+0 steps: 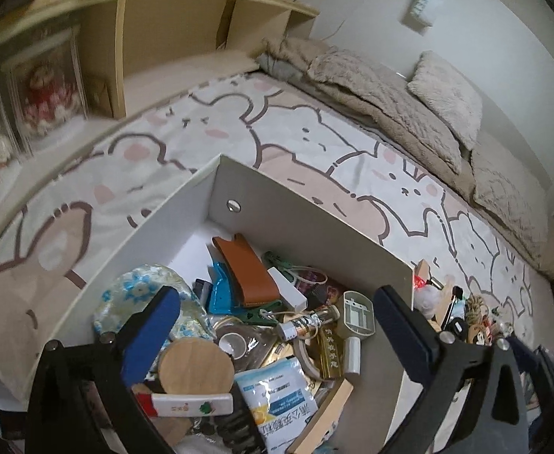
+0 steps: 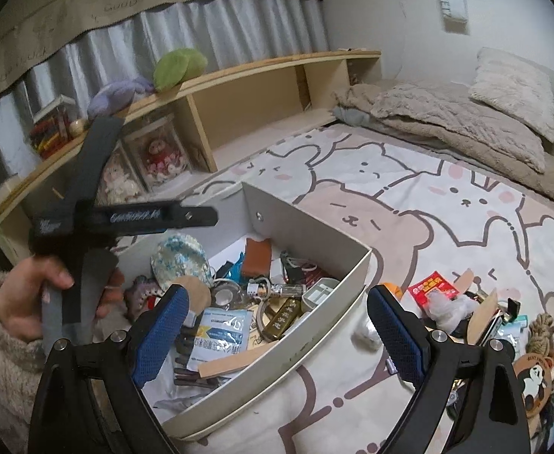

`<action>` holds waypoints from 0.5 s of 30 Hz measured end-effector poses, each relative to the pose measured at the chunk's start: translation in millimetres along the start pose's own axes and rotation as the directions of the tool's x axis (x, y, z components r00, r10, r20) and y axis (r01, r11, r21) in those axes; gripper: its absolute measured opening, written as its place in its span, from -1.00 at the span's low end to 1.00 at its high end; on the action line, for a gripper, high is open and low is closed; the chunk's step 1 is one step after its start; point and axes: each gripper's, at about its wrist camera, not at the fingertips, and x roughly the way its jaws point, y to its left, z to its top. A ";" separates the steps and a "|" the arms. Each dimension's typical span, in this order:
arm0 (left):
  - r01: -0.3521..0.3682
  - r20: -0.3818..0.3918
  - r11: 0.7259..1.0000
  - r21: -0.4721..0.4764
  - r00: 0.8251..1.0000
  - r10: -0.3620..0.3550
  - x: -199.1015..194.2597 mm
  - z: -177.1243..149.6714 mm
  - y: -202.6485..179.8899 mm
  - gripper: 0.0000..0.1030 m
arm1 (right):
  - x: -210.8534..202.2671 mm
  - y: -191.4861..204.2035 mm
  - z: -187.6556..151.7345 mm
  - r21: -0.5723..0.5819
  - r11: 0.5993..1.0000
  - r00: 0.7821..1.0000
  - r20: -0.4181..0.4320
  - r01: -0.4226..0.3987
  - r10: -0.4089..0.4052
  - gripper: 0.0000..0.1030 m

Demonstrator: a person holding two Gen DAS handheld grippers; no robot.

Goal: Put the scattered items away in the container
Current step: 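Withdraw both open tools from the box back toward the pile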

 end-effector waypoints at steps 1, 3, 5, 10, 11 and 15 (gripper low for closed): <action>-0.005 0.010 1.000 0.011 1.000 0.005 -4.6 -1.8 -1.5 0.99 | -2.8 -0.5 0.4 -0.001 1.000 1.000 0.006 0.007 -0.007 0.85; -0.015 0.037 1.000 0.026 0.999 0.014 -15.0 -6.0 -4.5 0.99 | -7.3 -0.9 0.8 -0.002 1.000 1.000 0.013 0.016 -0.016 0.85; -0.026 0.075 0.999 0.040 0.997 0.023 -27.5 -10.0 -7.6 0.99 | -12.0 -1.2 0.9 -0.007 1.000 0.999 0.020 0.029 -0.028 0.85; -0.041 0.142 0.996 0.075 0.989 0.030 -55.6 -19.5 -18.0 0.99 | -22.7 -5.0 -1.7 -0.008 0.999 0.998 0.035 0.048 -0.048 0.85; -0.044 0.154 0.996 0.081 0.988 0.031 -60.7 -22.1 -20.3 0.99 | -25.3 -6.0 -2.4 -0.008 0.999 0.998 0.038 0.052 -0.052 0.85; -0.055 0.193 0.992 0.112 0.981 0.032 -78.7 -36.1 -30.2 0.99 | -34.6 -7.3 -5.3 -0.017 0.997 0.996 0.050 0.073 -0.073 0.86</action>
